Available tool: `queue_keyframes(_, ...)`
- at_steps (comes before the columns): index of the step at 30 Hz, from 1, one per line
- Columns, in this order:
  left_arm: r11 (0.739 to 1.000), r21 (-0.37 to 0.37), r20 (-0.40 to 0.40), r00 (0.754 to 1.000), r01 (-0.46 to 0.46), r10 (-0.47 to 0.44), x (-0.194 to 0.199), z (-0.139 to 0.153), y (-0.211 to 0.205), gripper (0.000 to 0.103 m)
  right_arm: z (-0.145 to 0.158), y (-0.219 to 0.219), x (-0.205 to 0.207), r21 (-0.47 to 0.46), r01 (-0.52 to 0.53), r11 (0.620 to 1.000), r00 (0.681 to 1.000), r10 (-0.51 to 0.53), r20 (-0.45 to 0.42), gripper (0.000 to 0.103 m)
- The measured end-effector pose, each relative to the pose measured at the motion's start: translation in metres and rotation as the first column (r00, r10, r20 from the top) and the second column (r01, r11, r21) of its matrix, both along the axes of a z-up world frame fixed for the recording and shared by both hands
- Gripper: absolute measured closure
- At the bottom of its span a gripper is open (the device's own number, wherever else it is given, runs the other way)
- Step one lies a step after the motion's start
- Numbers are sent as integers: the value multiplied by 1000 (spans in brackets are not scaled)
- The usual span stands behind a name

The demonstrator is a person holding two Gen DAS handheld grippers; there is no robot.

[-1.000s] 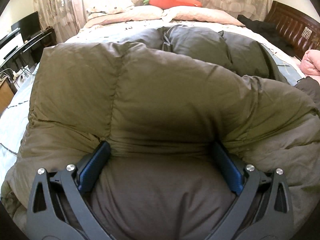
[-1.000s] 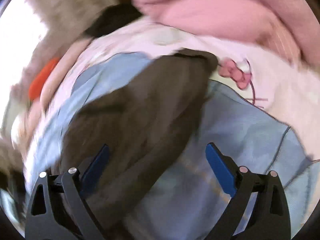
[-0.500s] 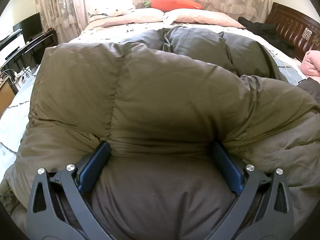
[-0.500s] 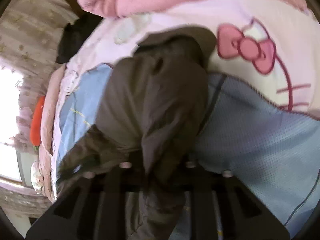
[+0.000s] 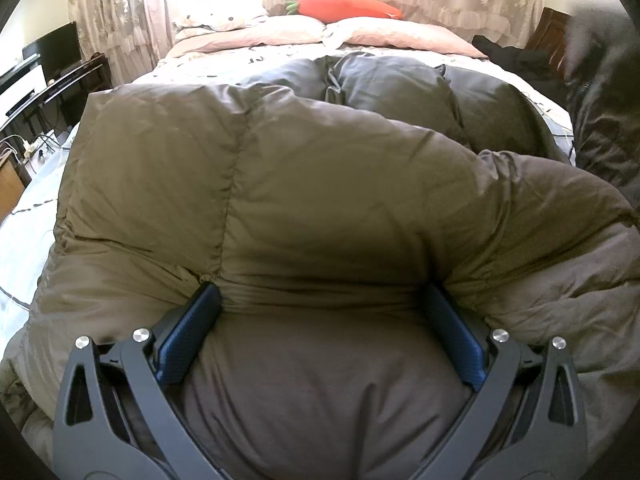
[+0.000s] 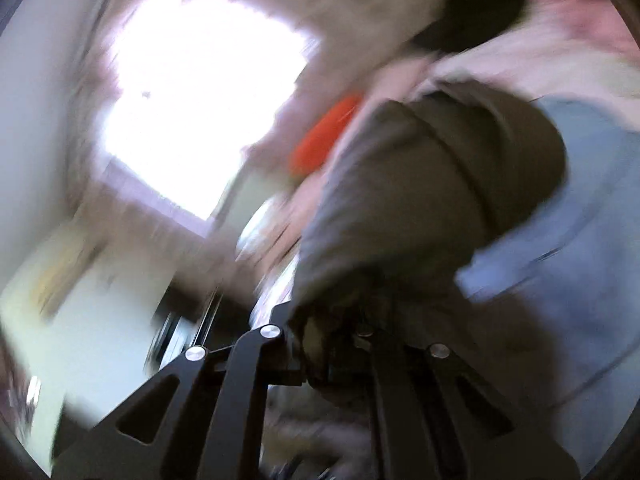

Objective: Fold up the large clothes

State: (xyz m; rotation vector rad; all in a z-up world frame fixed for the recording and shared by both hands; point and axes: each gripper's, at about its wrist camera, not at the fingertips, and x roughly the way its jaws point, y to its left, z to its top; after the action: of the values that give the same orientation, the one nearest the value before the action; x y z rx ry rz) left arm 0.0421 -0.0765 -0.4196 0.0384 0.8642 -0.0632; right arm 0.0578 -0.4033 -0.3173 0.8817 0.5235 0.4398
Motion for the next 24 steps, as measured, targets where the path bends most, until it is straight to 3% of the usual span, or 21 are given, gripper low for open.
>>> queue_keyframes(3, 1000, -7, 2, 1000, 5, -5, -1, 0, 3, 2, -21, 98, 15, -49, -255, 966, 966, 252, -51, 96)
queue_keyframes(6, 1000, -12, 3, 1000, 13, -13, -1, 0, 4, 2, -41, 156, 14, -147, -369, 918, 926, 349, -145, 93)
queue_keyframes(8, 999, -22, 2, 1000, 25, -25, 0, -1, 7, 2, -48, 191, 6, -289, -426, 857, 903, 386, -188, 88)
queue_keyframes(9, 999, -35, 4, 1000, 29, -29, -1, -1, 9, 2, -49, 200, 3, -331, -447, 831, 894, 401, -200, 79)
queue_keyframes(10, 999, -39, 6, 1000, 31, -31, -1, -1, 10, 2, -50, 210, 0, -372, -472, 799, 881, 416, -226, 59)
queue_keyframes(11, 999, -40, 10, 999, 33, -33, -1, -1, 10, 2, -50, 214, -4, -378, -474, 795, 880, 412, -237, 41)
queue_keyframes(12, 999, -41, 14, 999, 34, -33, -1, -1, 10, 2, -52, 217, -8, -383, -469, 795, 881, 392, -265, 4)
queue_keyframes(14, 998, -45, 14, 999, 36, -35, -1, -2, 10, 2, -49, 217, -5, -387, -467, 795, 876, 355, -328, 1)
queue_keyframes(17, 998, -49, 14, 999, 37, -37, 0, -2, 10, 2, -30, 215, -8, -425, -491, 760, 862, 354, -363, 1)
queue_keyframes(18, 998, -49, 14, 999, 37, -37, 0, -2, 9, 2, -20, 213, -17, -444, -474, 760, 875, 351, -334, 1)
queue_keyframes(21, 998, -50, 14, 999, 41, -40, 1, -2, 11, 2, 21, 179, -26, -472, -320, 821, 947, 273, -168, 1)
queue_keyframes(22, 998, -50, 14, 999, 39, -39, 1, -2, 10, 2, 24, 163, -21, -492, -242, 836, 970, 192, -149, 1)
queue_keyframes(24, 998, -50, 15, 999, 39, -38, 1, -2, 11, 2, 7, 135, -10, -525, -145, 838, 981, 53, -186, 1)
